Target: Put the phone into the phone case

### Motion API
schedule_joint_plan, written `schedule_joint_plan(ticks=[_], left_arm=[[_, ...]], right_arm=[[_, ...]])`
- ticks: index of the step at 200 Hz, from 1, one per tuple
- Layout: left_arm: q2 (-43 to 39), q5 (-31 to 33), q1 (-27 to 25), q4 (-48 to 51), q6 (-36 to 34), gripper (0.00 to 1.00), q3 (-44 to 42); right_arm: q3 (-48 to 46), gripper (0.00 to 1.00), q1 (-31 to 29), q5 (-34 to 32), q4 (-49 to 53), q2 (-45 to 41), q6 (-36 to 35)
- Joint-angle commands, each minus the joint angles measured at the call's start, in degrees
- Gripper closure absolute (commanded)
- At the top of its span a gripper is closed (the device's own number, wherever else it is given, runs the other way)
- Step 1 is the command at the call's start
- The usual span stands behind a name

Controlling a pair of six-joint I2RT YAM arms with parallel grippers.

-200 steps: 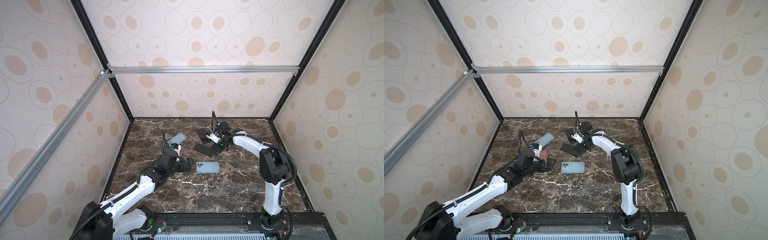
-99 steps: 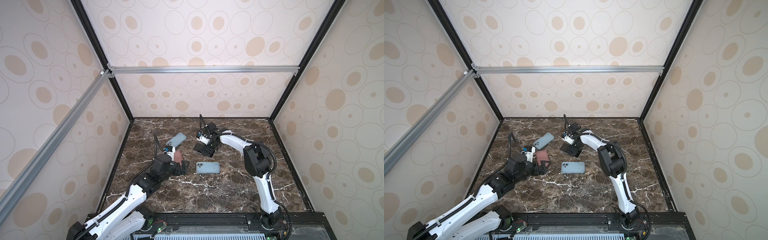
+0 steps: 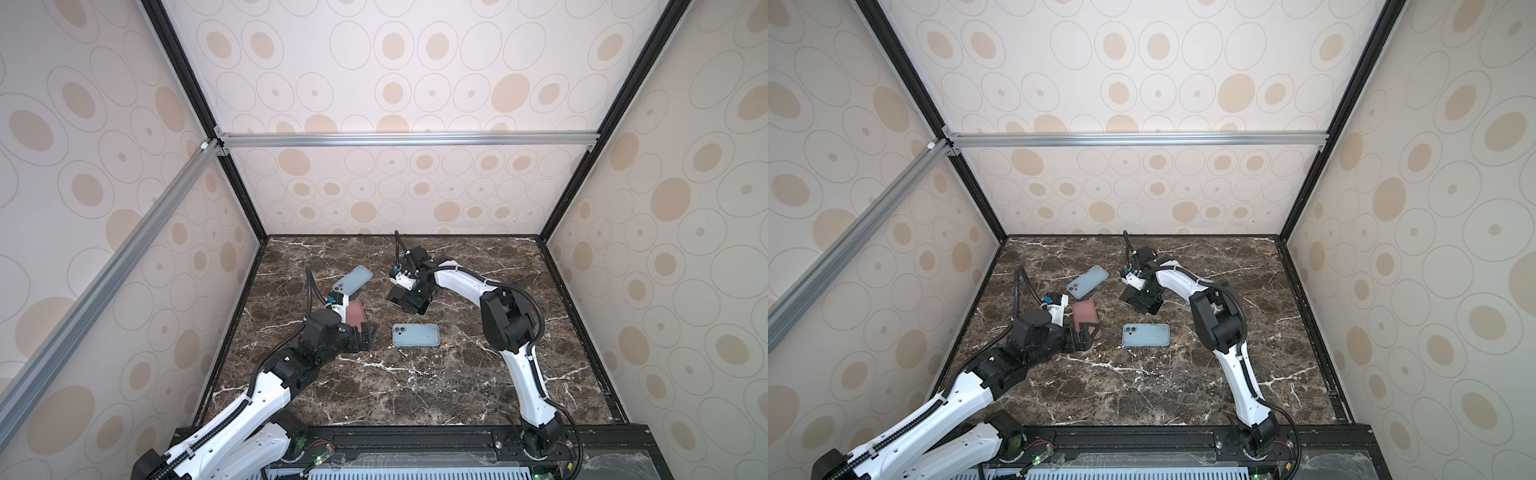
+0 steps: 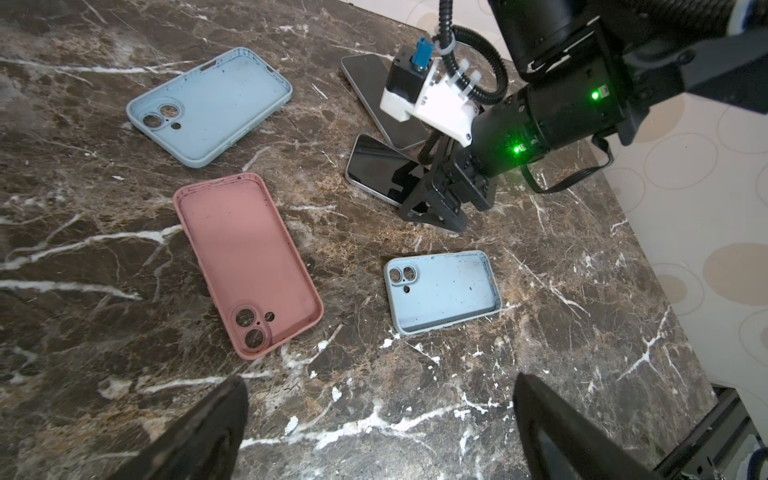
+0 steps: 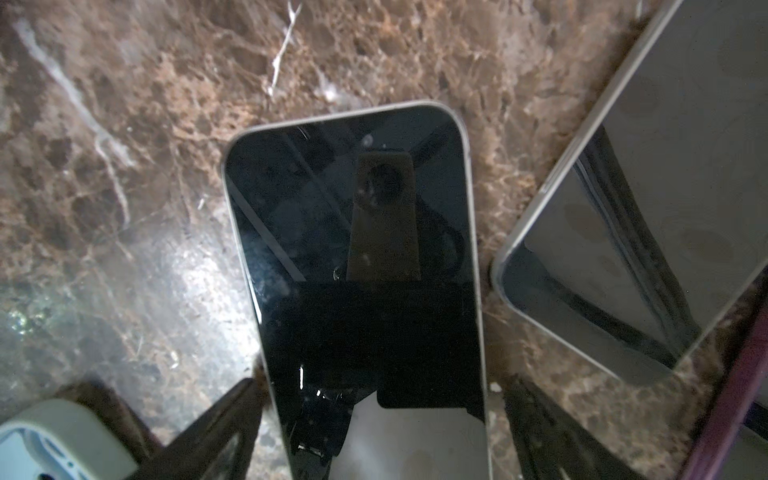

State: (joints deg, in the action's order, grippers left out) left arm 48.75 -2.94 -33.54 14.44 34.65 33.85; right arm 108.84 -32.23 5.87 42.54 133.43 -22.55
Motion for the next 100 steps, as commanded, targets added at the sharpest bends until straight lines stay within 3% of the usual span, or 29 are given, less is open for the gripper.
schedule_joint_plan(ticks=[1, 100], left_arm=[[-1.39, 1.61, 0.22, 1.12, -1.37, 0.0, 0.39], [-2.68, 2.59, 0.17, 1.97, -1.43, 0.0, 0.43]], right_arm=[[1.34, 0.07, -0.64, 0.61, 3.04, 2.14, -0.45], [0.52, 0.24, -0.74, 2.92, 4.82, 3.29, 2.1]])
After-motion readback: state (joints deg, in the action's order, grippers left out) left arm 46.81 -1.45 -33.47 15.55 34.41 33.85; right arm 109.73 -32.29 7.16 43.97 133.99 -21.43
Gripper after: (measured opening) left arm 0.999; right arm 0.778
